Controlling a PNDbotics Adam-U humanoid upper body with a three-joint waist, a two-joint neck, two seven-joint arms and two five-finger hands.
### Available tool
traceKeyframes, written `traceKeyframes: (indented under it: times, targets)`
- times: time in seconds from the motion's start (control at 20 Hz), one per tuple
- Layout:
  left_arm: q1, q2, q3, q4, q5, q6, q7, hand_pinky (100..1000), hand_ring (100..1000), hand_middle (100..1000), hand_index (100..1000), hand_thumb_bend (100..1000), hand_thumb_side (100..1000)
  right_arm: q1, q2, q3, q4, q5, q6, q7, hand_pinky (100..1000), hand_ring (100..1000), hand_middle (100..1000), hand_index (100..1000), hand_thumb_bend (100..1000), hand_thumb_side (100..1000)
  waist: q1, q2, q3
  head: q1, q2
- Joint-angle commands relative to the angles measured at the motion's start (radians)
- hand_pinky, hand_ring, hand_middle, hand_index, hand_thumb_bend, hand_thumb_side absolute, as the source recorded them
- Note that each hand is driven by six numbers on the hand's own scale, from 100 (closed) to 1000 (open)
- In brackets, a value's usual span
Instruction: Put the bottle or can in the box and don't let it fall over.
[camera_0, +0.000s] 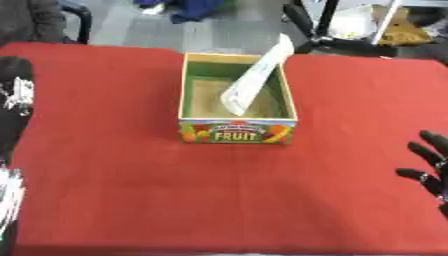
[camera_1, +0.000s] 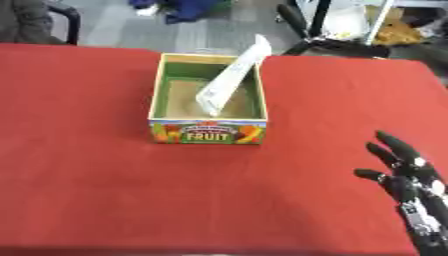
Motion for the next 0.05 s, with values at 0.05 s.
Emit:
traceKeyframes:
  times: [0.05]
  targets:
    - [-0.005,0.007,0.006,-0.01,-0.002,0.002,-0.003,697,606,525,738,356,626,-0.01,-0.005,-0.004,-0.015,-0.004,-0.001,0.002,787,1000,1000,974,100,548,0.005,-0.011,0.0,-0.006,-0.004]
